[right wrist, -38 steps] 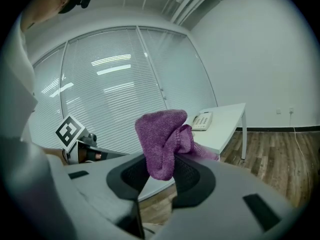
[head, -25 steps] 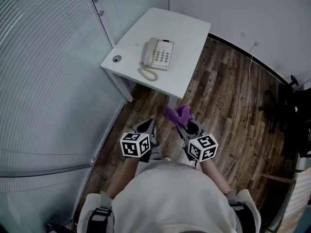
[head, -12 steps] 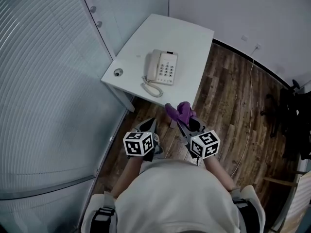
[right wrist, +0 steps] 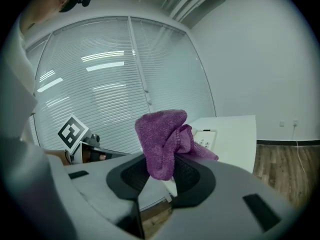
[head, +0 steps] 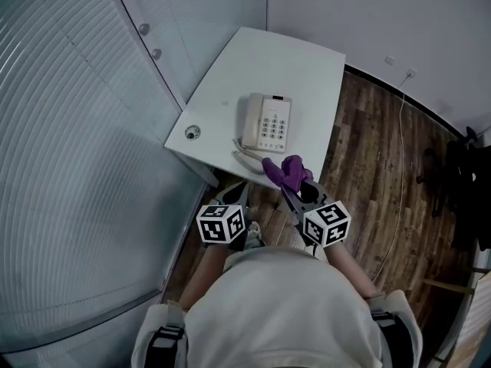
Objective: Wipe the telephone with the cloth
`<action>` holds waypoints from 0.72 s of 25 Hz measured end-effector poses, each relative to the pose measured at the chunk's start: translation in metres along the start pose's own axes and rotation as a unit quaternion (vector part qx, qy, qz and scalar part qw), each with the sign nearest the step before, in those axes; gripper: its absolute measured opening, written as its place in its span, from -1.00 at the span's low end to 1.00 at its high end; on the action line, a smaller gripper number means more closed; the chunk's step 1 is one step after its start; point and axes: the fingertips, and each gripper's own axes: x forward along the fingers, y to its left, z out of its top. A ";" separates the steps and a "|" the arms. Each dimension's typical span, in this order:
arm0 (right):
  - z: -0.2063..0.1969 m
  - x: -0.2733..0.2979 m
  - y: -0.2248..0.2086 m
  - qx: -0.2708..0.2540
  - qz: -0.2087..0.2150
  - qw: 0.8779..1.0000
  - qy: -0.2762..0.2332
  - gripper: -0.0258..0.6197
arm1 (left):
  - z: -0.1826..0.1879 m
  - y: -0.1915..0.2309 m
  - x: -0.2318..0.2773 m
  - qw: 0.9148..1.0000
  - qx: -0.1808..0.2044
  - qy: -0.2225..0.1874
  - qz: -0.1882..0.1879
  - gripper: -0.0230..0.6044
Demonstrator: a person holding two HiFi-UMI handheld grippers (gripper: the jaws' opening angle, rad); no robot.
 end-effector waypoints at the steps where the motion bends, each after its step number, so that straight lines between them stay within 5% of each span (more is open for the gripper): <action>1: 0.004 0.005 -0.001 0.002 -0.002 1.000 -0.001 -0.53 | 0.005 0.004 0.003 1.000 0.001 0.001 -0.001 -0.86; 18: 0.037 0.077 -0.025 0.016 -0.050 0.998 -0.017 -0.53 | 0.064 0.063 0.047 0.999 0.022 0.015 -0.022 -0.86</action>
